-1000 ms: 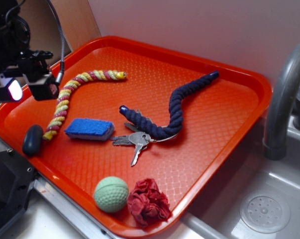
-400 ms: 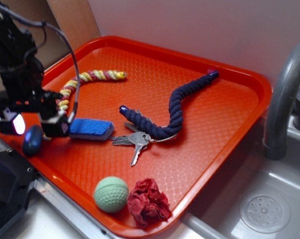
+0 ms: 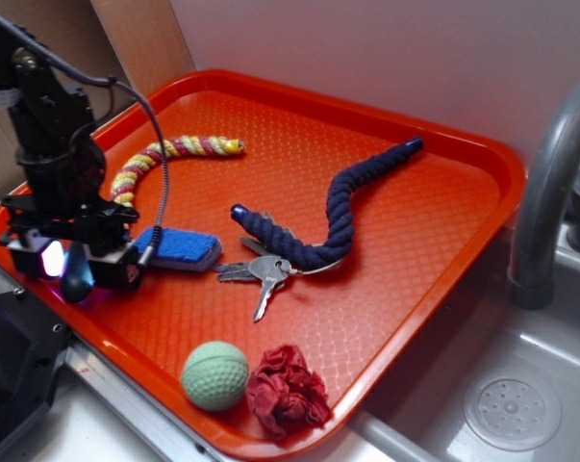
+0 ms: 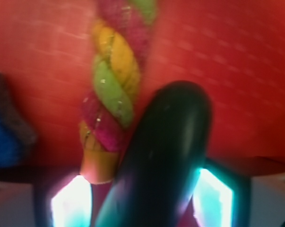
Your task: Grab the plastic pickle.
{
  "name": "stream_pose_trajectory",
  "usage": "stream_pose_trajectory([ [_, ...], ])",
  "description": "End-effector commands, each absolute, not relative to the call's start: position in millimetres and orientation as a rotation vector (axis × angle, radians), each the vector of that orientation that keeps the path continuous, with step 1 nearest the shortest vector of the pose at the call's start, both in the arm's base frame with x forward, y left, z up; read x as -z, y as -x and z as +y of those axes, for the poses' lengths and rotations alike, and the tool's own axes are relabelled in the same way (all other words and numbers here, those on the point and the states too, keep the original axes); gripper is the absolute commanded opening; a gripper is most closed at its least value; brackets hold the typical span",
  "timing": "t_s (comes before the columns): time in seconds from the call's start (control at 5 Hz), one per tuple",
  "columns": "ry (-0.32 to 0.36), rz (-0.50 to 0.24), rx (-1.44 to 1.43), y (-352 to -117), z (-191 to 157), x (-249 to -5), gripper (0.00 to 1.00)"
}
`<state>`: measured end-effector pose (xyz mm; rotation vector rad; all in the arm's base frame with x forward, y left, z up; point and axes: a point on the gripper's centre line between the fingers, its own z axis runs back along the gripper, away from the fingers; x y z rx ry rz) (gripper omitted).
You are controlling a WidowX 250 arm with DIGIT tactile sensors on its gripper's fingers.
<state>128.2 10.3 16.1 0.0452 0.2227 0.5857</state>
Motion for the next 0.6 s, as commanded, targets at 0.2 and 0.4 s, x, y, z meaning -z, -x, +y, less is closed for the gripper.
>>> stream_pose_trajectory([
  [0.2, -0.026, 0.18, -0.551, -118, 20, -29, 0.0],
  [0.4, 0.001, 0.004, -0.476, -122, 27, -77, 0.0],
])
